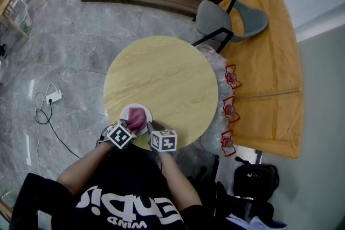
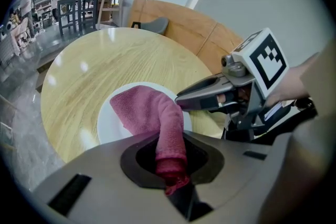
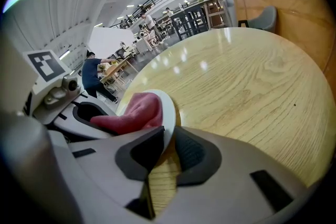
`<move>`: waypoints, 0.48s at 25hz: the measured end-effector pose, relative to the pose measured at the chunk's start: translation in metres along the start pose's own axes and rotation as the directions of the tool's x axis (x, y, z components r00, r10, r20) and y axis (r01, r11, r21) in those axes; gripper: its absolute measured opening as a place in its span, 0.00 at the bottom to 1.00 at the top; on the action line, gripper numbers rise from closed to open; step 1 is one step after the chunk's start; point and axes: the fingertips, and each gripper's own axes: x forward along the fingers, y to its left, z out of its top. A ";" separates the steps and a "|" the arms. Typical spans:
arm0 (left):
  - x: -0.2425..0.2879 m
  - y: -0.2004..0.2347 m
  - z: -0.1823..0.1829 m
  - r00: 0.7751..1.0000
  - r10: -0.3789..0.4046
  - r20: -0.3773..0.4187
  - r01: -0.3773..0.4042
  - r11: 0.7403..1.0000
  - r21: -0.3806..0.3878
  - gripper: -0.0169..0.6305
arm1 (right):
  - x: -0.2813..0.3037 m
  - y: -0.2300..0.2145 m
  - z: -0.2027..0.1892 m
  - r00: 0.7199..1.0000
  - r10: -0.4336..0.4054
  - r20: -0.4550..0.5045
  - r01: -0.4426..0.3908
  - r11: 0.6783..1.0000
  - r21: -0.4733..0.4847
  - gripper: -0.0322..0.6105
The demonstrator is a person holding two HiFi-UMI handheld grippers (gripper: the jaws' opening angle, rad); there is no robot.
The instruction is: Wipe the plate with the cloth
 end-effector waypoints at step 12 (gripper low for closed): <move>-0.024 0.023 -0.023 0.998 0.053 0.014 -0.053 0.997 -0.056 0.11 | 0.000 0.001 0.001 1.000 -0.008 0.003 0.008 1.000 0.005 0.18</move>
